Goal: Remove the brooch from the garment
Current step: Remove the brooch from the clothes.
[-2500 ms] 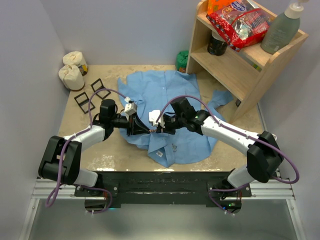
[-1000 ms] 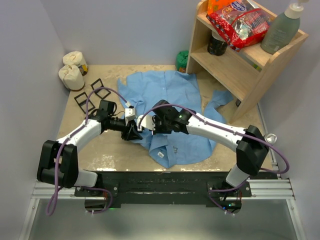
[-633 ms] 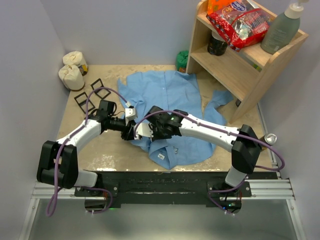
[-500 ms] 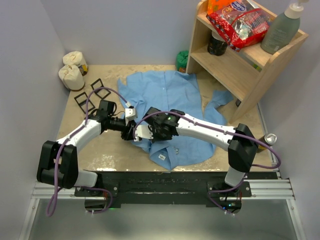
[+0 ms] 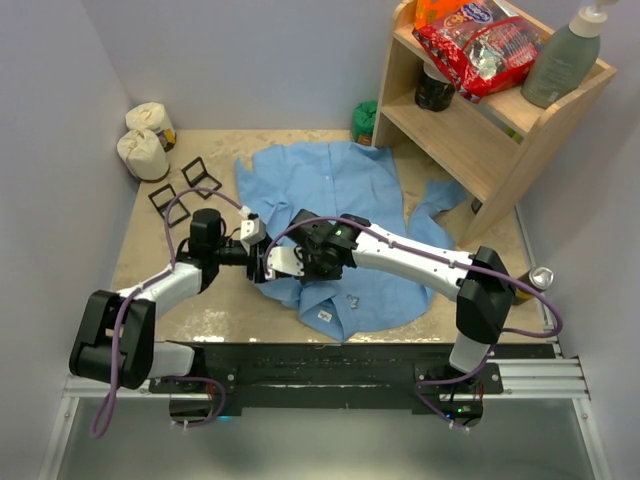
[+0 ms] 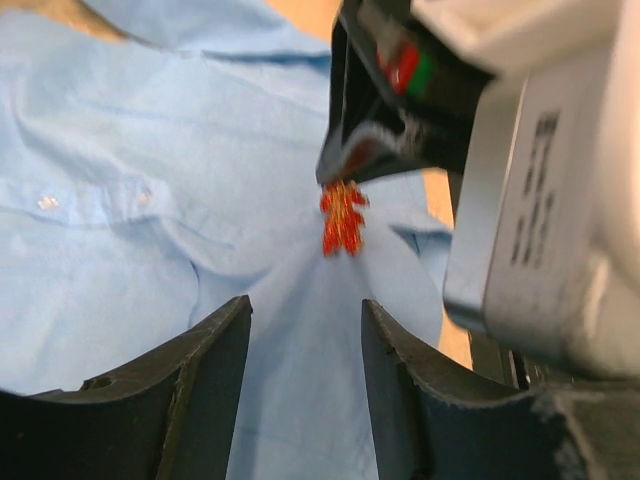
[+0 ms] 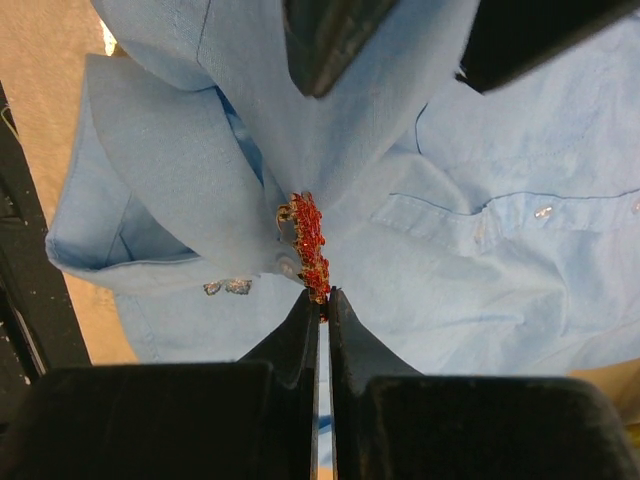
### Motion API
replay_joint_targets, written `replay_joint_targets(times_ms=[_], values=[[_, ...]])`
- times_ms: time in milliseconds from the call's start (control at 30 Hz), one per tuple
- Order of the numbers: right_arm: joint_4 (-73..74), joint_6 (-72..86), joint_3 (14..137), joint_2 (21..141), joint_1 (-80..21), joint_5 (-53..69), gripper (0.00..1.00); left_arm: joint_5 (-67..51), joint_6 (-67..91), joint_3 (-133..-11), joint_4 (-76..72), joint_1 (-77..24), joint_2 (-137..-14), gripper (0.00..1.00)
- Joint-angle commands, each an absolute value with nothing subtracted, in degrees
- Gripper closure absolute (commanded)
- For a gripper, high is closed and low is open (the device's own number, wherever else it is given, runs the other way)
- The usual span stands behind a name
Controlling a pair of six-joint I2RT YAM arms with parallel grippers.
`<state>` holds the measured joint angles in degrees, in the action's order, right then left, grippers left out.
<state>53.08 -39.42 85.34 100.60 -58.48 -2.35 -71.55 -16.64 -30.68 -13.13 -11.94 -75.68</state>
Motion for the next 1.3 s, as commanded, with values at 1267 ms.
replay_joint_targets(times_ms=[1267], values=[[49.83,-36.47,89.21,98.88,-57.39,0.97,1.00,-63.29,-1.90,-19.07,-62.44,-16.26,-73.58,0.42]])
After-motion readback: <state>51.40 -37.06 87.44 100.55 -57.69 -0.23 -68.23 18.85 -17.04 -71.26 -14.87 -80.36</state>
